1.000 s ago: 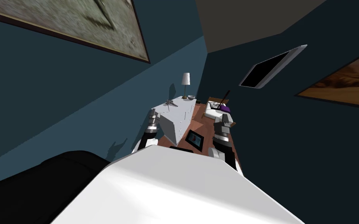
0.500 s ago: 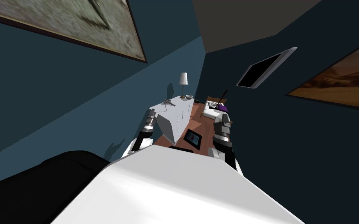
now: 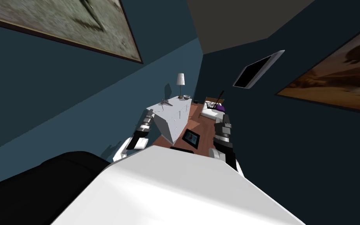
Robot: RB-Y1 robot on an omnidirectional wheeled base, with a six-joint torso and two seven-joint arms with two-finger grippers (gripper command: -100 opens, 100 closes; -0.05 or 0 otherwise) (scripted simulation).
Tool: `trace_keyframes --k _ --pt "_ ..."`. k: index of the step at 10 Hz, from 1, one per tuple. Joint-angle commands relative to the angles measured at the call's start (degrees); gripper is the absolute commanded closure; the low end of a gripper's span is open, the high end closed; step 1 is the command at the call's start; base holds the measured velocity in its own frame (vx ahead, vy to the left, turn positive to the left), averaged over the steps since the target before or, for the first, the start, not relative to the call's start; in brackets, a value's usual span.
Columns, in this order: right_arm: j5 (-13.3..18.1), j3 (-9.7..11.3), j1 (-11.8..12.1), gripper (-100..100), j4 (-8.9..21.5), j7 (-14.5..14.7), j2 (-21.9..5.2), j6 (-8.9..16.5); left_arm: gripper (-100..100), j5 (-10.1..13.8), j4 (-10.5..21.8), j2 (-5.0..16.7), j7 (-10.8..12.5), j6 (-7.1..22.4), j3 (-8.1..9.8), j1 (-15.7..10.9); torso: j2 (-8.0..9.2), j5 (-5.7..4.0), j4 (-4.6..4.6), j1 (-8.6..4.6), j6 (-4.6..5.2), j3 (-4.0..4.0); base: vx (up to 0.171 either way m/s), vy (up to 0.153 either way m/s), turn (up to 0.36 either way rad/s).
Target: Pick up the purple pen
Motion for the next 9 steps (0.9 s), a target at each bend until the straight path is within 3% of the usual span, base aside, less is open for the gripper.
trace_keyframes --k 1,6,9 --pt "0.0 0.0 0.0 0 0.0 0.0 0.0 0.0 -100 -0.5 -0.2 1.6 -0.2 1.7 1.8 0.2 0.0 0.0 0.0 0.0 0.0 0.0 -0.041 -0.116 -0.044" --pt "0.0 0.0 0.0 0 0.0 0.0 0.0 0.0 -100 -1.4 0.3 6.5 -0.2 5.8 6.71 0.7 -0.04 0.04 -0.01 0.2 0.0 -0.02 -0.019 -0.081 -0.054" --pt "0.0 0.0 0.0 0 0.0 0.0 0.0 0.0 -100 -1.6 0.7 11.1 0.5 9.8 10.21 2.0 -0.09 0.04 -0.02 0.2 0.0 -0.05 0.003 -0.066 -0.14"
